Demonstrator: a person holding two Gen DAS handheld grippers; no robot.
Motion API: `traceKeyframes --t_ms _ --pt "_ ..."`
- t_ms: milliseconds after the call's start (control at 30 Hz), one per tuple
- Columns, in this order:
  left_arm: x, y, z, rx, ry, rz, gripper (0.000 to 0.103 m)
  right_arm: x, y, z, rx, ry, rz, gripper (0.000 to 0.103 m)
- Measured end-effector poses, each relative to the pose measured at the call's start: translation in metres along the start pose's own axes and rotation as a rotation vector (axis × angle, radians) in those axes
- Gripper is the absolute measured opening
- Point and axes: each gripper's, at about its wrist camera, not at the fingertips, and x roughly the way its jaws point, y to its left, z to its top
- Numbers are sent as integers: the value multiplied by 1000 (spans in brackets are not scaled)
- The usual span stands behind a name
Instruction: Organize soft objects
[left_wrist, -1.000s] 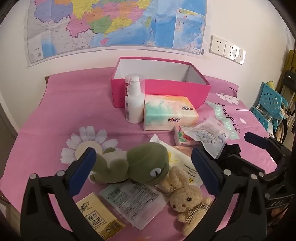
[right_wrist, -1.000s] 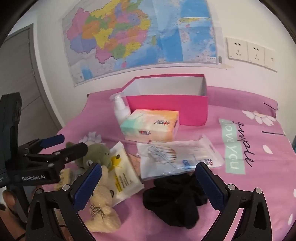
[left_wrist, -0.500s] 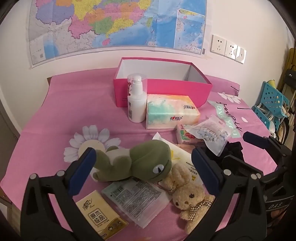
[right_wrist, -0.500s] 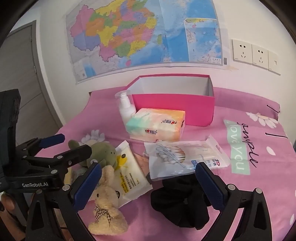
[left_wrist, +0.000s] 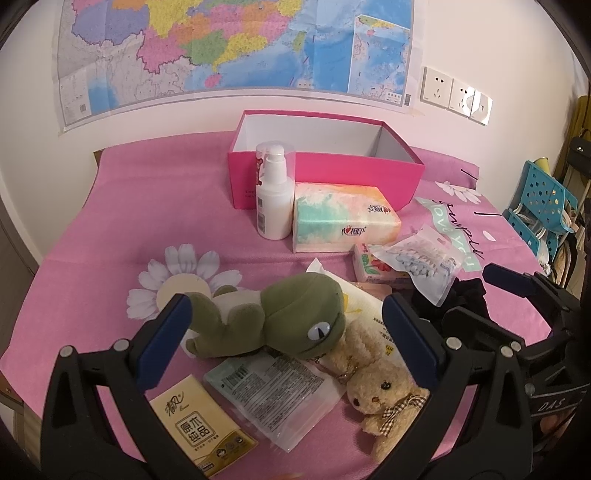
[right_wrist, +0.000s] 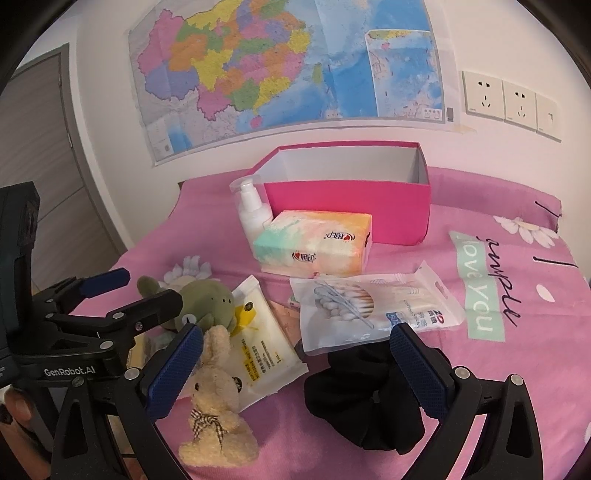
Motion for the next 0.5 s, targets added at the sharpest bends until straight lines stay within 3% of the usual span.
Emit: traceKeyframes --t_ms 500 --pt "8 -6 0 11 19 -40 103 3 -5 -1 17 6 7 103"
